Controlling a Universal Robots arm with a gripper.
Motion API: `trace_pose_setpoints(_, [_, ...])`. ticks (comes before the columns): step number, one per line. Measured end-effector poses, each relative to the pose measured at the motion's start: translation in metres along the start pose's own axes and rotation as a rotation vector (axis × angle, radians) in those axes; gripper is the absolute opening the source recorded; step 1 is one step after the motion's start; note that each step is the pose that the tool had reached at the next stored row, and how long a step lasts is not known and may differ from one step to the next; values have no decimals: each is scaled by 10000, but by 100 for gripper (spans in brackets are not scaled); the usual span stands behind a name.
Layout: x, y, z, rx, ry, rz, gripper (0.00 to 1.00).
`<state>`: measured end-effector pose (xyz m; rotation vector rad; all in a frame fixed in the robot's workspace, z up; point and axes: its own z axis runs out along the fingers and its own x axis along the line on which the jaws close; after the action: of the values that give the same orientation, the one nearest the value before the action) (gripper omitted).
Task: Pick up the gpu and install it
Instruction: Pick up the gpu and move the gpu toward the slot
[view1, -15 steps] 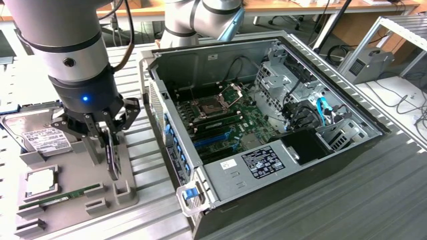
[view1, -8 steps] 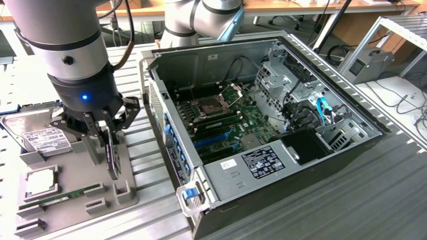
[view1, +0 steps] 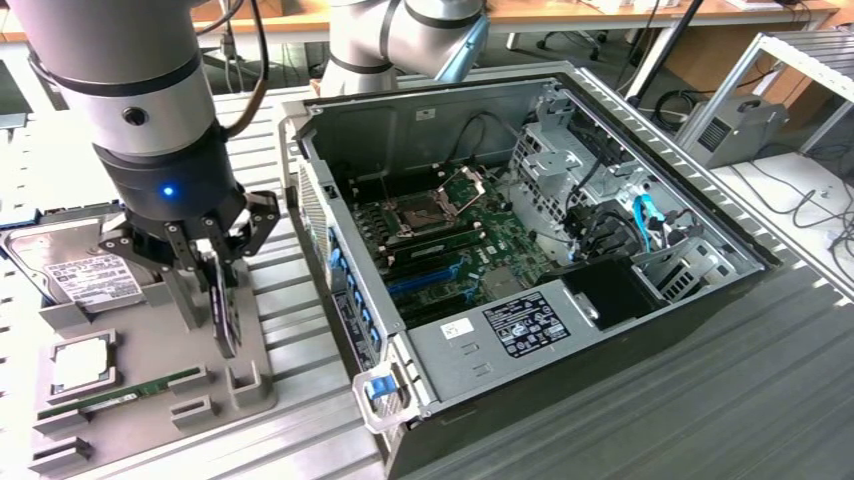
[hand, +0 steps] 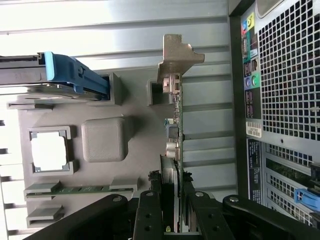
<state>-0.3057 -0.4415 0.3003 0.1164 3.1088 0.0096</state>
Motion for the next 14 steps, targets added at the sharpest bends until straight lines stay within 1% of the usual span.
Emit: trace_pose_setpoints(14, [-2, 1, -63, -1, -1, 0, 27])
